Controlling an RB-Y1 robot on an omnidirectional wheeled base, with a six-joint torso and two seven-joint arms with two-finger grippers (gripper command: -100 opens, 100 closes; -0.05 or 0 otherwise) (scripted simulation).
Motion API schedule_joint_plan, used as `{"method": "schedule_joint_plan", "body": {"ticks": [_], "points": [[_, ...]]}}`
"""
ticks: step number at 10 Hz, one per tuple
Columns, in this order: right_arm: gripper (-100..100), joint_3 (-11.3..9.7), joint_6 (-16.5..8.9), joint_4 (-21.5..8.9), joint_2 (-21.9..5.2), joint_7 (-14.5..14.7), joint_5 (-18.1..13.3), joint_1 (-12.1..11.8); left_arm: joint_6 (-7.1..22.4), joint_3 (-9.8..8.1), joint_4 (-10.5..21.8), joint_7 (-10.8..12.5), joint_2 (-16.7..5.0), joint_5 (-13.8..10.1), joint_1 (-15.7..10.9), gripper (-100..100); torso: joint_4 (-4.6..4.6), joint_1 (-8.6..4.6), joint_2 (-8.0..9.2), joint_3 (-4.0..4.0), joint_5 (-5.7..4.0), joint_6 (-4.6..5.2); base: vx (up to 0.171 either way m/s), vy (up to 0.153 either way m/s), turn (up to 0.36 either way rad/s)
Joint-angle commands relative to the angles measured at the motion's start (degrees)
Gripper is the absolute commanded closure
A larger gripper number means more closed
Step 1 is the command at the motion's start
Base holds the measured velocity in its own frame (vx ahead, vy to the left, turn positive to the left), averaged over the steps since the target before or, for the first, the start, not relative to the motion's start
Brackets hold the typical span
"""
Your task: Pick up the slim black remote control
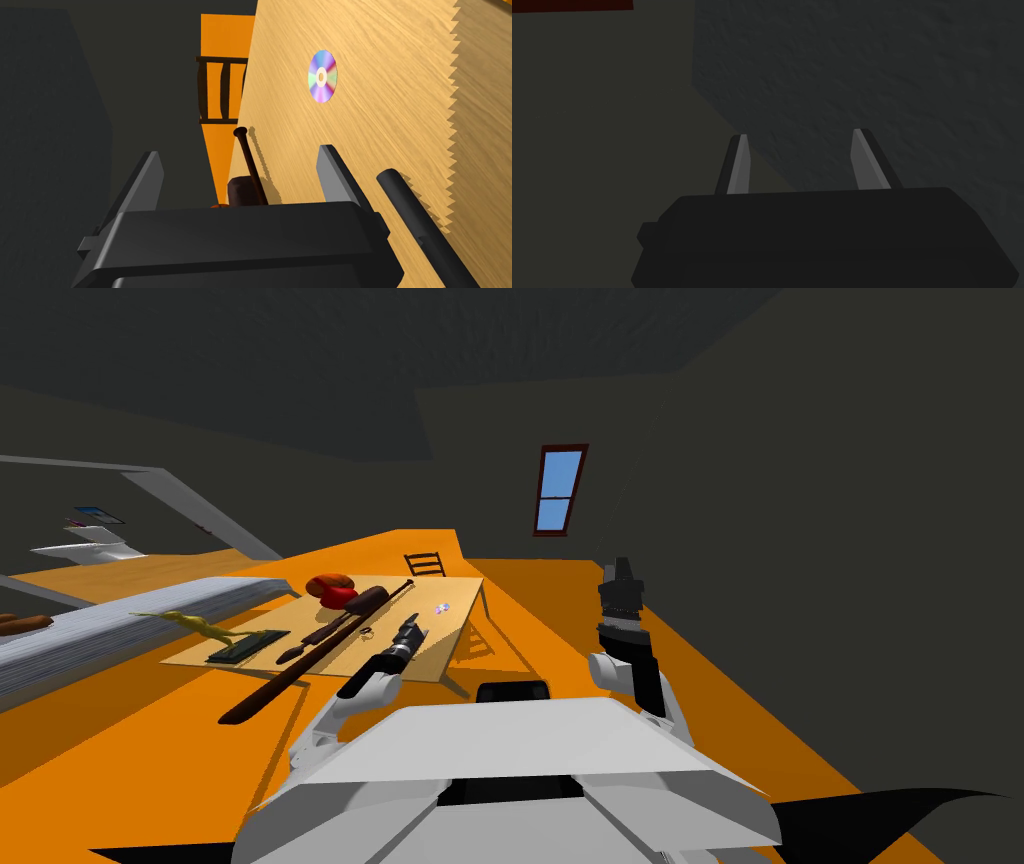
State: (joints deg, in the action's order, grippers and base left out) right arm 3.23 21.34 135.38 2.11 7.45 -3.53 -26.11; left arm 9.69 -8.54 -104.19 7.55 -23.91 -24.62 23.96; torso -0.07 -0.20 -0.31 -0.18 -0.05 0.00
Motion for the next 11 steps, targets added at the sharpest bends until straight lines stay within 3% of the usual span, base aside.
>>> {"method": "schedule_joint_plan", "body": {"ticks": [1,6,8,9,11], "points": [[0,0.0,0.0,0.0,0.0,0.0,0.0,0.0,2.4,-0.44,2.5,0.4,-0.6,-0.8,-0.3,-100,0.0,0.0,0.0,0.0,0.0,0.0,0.074,-0.063,0.022],[0,0.0,0.0,0.0,0.0,0.0,0.0,0.0,10.2,-3.05,10.9,2.8,-4.8,-5.5,-2.0,-100,-0.01,0.1,0.01,0.0,0.02,-0.01,0.083,-0.047,0.029],[0,0.0,0.0,0.0,0.0,0.0,0.0,0.0,10.8,-3.05,12.6,2.8,-4.8,-5.5,-2.0,-100,-0.01,0.12,0.02,0.0,0.02,0.0,0.05,-0.025,0.008],[0,0.0,0.0,0.0,0.0,0.0,0.0,0.0,13.2,-3.88,14.6,3.7,-6.1,-6.8,-2.6,-100,0.02,0.17,0.14,0.07,0.03,0.0,0.075,-0.025,0.03],[0,0.0,0.0,0.0,0.0,0.0,0.0,0.0,13.5,-3.88,16.1,3.7,-6.1,-6.8,-2.6,-100,-0.01,0.15,0.01,0.0,0.03,0.0,0.059,-0.023,0.011]]}}
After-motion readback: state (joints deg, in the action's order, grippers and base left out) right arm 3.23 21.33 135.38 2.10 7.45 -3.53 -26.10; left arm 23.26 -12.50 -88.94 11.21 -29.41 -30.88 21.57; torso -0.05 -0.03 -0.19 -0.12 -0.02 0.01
